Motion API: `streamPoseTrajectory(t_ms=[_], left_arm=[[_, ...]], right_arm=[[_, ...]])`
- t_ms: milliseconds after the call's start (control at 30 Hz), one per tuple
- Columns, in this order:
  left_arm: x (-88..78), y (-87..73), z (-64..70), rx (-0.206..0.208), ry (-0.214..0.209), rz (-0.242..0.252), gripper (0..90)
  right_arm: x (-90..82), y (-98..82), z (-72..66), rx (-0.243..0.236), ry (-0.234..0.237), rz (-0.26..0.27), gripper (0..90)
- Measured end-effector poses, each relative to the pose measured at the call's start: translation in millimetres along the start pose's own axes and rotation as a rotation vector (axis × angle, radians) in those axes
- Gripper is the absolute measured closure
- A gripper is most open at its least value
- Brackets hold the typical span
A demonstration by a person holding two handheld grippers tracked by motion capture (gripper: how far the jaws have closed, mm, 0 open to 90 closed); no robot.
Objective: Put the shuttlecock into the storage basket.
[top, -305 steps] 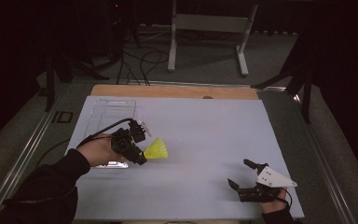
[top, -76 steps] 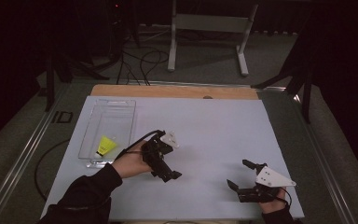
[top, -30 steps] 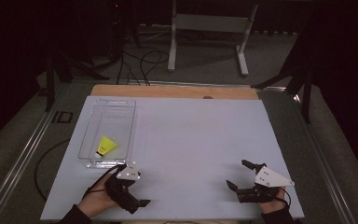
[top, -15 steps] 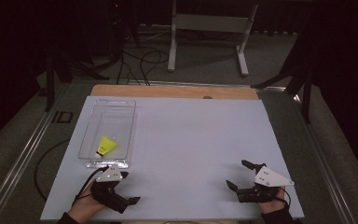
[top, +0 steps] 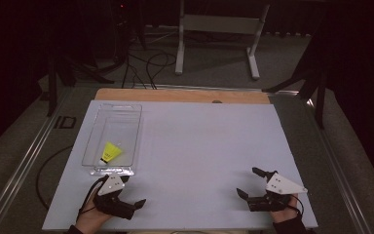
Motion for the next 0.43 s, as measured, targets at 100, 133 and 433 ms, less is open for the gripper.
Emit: streamPoseTrajectory(t_ms=[100,133,433], left_arm=[[1.1,-0.7,-1.0,-0.002,0.015,0.013,0.0],[0.9,-1.0,-1.5,-0.008,0.011,0.018,0.0],[0.3,-1.8,-1.7,-0.003,0.011,0.023,0.0]], right_arm=[[-0.1,0.4,-0.6,0.000,0.002,0.001,9.2],[0.0,0.4,-0.8,0.000,0.003,0.000,9.2],[0.2,-0.1,-1.1,-0.007,0.005,-0.005,9.2]])
Point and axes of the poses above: each handheld gripper's, and its own axes: x roughly forward along the jaws, y roughly out of its top, z roughly to its right, the point moved 4 cm from there along x, roughly forward along the jaws, and after that the axes turned 12 degrees about z, right-handed, at the moved point
